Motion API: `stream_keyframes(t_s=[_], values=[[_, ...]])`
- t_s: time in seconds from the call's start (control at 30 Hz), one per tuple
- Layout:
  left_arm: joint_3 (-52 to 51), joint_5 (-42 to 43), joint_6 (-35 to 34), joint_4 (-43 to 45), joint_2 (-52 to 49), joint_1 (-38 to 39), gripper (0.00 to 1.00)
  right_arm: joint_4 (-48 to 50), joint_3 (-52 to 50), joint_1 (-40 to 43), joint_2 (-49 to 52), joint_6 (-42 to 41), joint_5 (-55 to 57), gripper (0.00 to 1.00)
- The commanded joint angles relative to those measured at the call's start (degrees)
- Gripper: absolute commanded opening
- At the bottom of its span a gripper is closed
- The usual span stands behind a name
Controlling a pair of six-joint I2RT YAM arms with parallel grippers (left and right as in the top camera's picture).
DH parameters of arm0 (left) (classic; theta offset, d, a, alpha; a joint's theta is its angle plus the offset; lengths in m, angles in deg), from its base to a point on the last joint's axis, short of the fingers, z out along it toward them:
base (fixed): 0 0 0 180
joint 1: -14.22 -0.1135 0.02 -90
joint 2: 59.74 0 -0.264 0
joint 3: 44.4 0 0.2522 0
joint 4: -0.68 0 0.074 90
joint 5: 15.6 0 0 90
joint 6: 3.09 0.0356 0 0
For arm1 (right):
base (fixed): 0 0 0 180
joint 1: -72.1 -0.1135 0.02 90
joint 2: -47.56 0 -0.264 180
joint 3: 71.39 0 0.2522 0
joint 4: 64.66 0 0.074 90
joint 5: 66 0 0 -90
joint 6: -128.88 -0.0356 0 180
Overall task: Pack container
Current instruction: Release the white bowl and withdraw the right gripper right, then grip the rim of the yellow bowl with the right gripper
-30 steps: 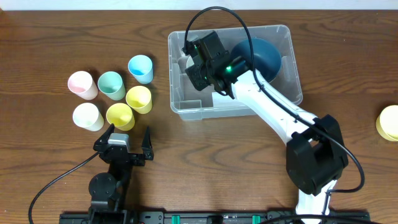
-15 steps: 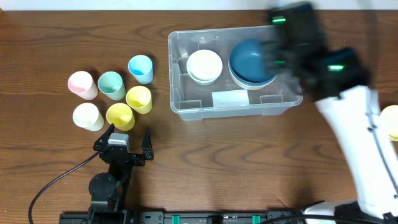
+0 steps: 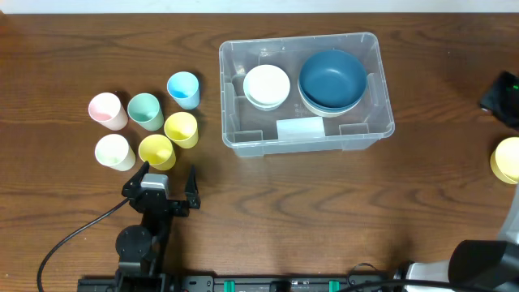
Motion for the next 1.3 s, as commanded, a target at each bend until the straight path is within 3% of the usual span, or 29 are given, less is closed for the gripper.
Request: stream_keyframes(t_s=[0.0, 0.3, 0.77, 1.07, 1.27], values=[[-1.1, 0.7, 0.7, -1.9, 0.3, -0.3, 0.98, 3.5, -5.4, 4.4, 0.7, -1.9, 0.5, 0.56], [-1.1, 0.7, 0.7, -1.9, 0.3, -0.3, 0.98, 20.0, -21.6, 12.9, 0.7, 2.1, -3.9, 0.55], [-1.1, 0.7, 0.7, -1.9, 0.3, -0.3, 0.98, 36.6, -31.4, 14.8, 1.3, 11.0, -4.3, 0.57], [-1.1, 0.7, 0.7, -1.9, 0.3, -0.3, 0.98, 40.4, -33.7, 16.3, 7.0, 10.9, -5.0, 0.58], [-1.1, 0.7, 0.7, -1.9, 0.3, -0.3, 0.98, 41.4, -33.7, 16.6, 13.3, 10.6, -9.1, 0.53]])
